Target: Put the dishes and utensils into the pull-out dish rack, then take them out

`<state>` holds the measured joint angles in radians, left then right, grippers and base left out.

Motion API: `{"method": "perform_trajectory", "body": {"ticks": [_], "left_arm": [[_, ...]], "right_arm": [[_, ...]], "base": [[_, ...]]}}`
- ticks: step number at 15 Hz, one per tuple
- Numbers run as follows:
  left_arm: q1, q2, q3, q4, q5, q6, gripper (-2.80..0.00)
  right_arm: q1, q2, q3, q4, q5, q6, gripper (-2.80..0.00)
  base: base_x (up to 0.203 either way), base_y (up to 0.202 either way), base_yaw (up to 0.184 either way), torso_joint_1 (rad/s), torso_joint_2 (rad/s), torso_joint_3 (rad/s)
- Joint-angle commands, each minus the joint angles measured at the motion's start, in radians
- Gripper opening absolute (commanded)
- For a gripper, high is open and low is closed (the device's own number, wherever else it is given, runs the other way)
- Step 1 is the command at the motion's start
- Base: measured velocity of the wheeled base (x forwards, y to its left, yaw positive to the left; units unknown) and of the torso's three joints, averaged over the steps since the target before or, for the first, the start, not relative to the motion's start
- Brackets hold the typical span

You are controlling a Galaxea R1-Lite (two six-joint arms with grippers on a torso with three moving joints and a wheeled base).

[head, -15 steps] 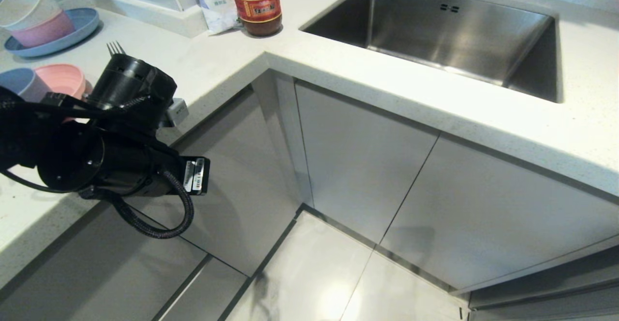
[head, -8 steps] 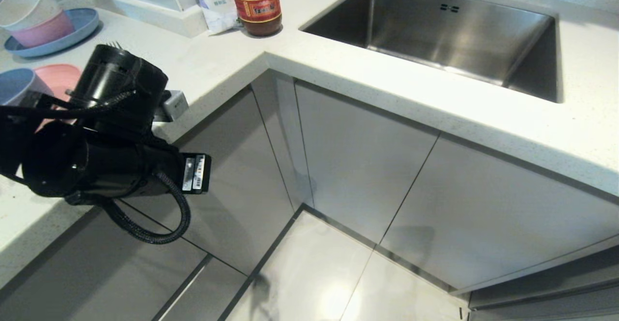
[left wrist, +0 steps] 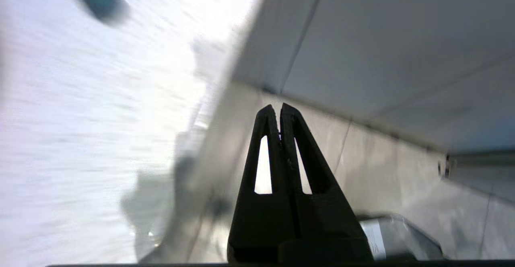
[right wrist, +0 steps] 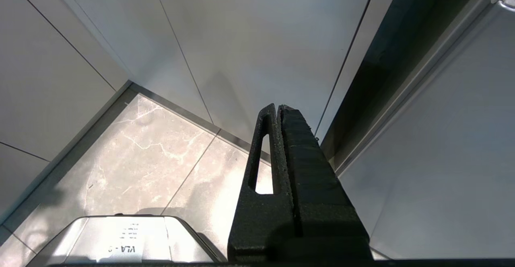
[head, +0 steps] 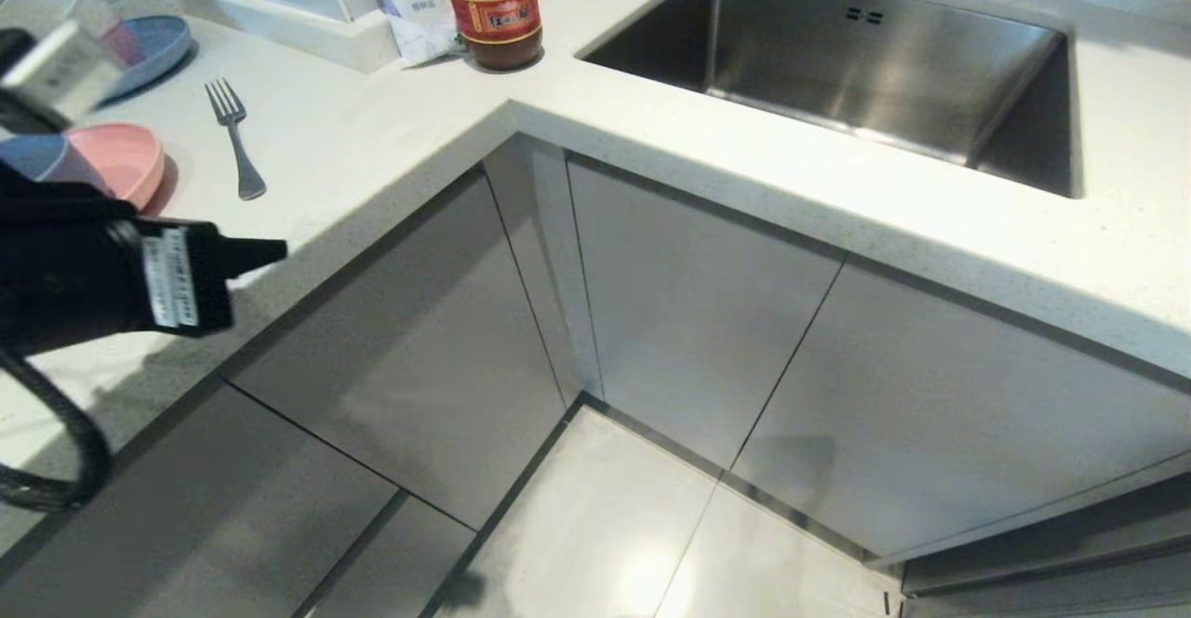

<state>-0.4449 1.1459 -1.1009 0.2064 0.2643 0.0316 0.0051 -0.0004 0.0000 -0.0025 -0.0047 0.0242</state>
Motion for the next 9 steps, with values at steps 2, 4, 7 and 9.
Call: {"method": "perform_trajectory", "body": {"ticks": [2,4,7,9], "left_arm": [[0.212,-0.267,0.034,-0.037,-0.205,0.063,-2.8],[0.292,-0.405,0.062,-0.041,-0.279,0.076,-2.8],[0.363,-0.617,0.191,-0.052,-0.315,0.077,-2.8],[0.386,-0.765,0.297,-0.049,-0.316,0.052,-2.8]], "right_arm": [[0.001,-0.004,0.002,0.0,0.0,0.0,-2.8],[0.001,-0.003,0.002,0.001,0.0,0.0,-2.8],[0.001,-0.004,0.002,0.0,0.0,0.0,-2.8],[0.001,-0.004,0.002,-0.001,0.0,0.0,-2.8]], "base": [[0.0,0.0,0.0,0.0,0.0,0.0],[0.0,0.0,0.0,0.0,0.0,0.0],[0.0,0.0,0.0,0.0,0.0,0.0],[0.0,0.0,0.0,0.0,0.0,0.0]]}}
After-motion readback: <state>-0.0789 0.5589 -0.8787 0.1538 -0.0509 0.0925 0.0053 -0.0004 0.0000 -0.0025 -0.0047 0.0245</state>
